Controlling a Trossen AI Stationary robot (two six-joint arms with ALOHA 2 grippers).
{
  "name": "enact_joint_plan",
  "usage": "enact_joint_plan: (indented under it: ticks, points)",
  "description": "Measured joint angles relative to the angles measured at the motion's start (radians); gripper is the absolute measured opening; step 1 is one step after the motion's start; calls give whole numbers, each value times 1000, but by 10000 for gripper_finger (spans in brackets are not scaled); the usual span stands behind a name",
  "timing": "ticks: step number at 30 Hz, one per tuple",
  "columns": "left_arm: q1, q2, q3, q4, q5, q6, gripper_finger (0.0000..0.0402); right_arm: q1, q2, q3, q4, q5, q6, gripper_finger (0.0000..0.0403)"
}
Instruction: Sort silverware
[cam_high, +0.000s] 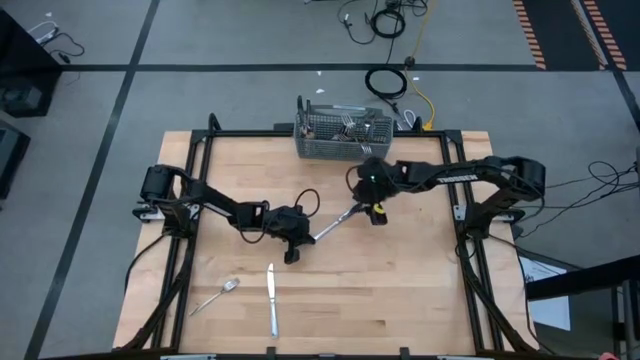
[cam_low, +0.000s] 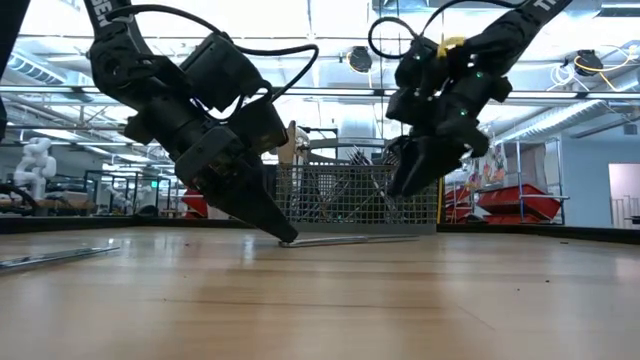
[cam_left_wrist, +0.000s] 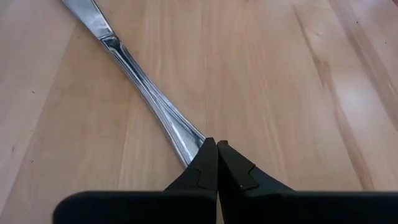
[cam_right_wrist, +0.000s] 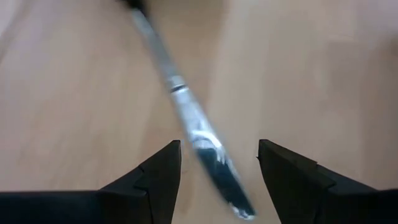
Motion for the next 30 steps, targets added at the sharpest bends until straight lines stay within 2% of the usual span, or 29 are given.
enact_joint_plan:
  ticks: [6, 12, 16, 24, 30]
  points:
    - [5, 0, 0, 0, 19, 24, 0, 0, 40, 7, -36, -27, -125, 206]
    - [6, 0, 0, -1, 22, 24, 0, 2, 172, 7, 6, -22, -162, 206]
    - [5, 0, 0, -5, 31, 17, 0, 2, 235, 59, 1, -5, -165, 206]
    - [5, 0, 0, -8, 31, 23, 0, 3, 271, 143, -7, 40, -268, 206]
    - [5, 0, 0, -9, 27, 23, 0, 3, 294, 145, -68, 6, -275, 206]
